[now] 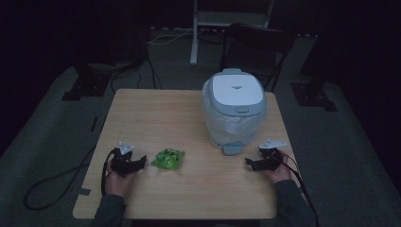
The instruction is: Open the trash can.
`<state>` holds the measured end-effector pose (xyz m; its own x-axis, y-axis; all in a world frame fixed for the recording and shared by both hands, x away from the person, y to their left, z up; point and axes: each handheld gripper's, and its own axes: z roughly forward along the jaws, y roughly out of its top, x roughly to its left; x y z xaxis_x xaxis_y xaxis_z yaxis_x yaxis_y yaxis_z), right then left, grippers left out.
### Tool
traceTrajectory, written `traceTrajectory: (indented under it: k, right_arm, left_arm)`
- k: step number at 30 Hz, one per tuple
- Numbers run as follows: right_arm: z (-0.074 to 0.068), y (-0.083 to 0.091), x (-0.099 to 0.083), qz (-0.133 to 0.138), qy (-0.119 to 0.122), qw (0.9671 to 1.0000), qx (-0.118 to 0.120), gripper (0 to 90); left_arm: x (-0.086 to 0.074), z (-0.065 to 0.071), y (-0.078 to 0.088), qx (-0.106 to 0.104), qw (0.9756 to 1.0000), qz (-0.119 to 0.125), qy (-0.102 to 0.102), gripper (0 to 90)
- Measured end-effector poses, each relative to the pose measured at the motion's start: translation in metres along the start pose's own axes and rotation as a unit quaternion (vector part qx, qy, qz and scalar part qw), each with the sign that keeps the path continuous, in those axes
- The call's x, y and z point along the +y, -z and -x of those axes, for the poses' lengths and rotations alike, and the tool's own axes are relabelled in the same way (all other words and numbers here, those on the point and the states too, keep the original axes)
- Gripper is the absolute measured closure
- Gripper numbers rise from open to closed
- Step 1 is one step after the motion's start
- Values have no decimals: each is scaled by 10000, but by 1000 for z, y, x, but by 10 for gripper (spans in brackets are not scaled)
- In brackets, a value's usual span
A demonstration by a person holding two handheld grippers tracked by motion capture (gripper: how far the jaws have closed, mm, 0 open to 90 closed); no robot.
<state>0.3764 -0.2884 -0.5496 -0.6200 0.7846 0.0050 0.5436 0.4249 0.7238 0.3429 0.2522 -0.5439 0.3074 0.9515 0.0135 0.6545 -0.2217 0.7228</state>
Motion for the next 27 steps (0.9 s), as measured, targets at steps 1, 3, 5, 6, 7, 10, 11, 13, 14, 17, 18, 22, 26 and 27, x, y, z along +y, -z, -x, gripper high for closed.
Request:
traceTrajectory:
  k: [1, 3, 5, 6, 7, 10, 11, 13, 14, 17, 18, 22, 26, 27]
  right_arm:
    - [0, 0, 0, 0, 5, 10000, 6, 128]
    - [0, 0, 0, 4, 9, 10000, 12, 133]
    - [0, 1, 0, 8, 31, 10000, 29, 147]
    - [0, 1, 0, -2, 39, 10000, 37, 159]
    - [0, 1, 0, -2, 39, 10000, 37, 159]
    - [-1, 4, 0, 5, 69, 9999, 85, 260]
    - [-1, 4, 0, 12, 73, 9999, 77, 305]
    - [-1, 6, 0, 24, 72, 9999, 79, 423]
    - [-1, 6, 0, 24, 72, 9999, 79, 423]
    - [0, 11, 1, -57, -26, 10000, -14, 722]
    - [0, 12, 1, -78, -34, 10000, -24, 764]
    - [-3, 15, 5, -14, -8, 10000, -63, 884]
    - [-6, 18, 9, 84, -36, 10000, 29, 897]
    - [-7, 19, 10, 105, -33, 9999, 60, 897]
  left_arm:
    - [0, 0, 0, -2, 10000, 0, -7, 281]
    - [0, 0, 0, 2, 10000, -6, -5, 281]
    - [0, 0, 0, 1, 10000, -6, -7, 280]
    - [0, 0, 0, 2, 10000, -6, -5, 281]
    - [0, 0, 0, 1, 10000, -7, -7, 281]
    - [1, 0, -1, -7, 10000, -8, -12, 281]
    - [1, 0, -1, -11, 10000, -8, -18, 281]
    - [1, 0, -1, -23, 10000, -7, -27, 281]
    - [1, 0, -1, -23, 10000, -7, -27, 281]
    - [1, 1, -1, -63, 9999, -11, -80, 281]
    - [2, 2, -1, -72, 9999, -7, -81, 281]
    - [2, 3, -2, -108, 9999, -10, -106, 281]
    - [2, 3, -2, -114, 9999, -10, -115, 281]
    - [2, 3, -2, -114, 9999, -10, -115, 281]
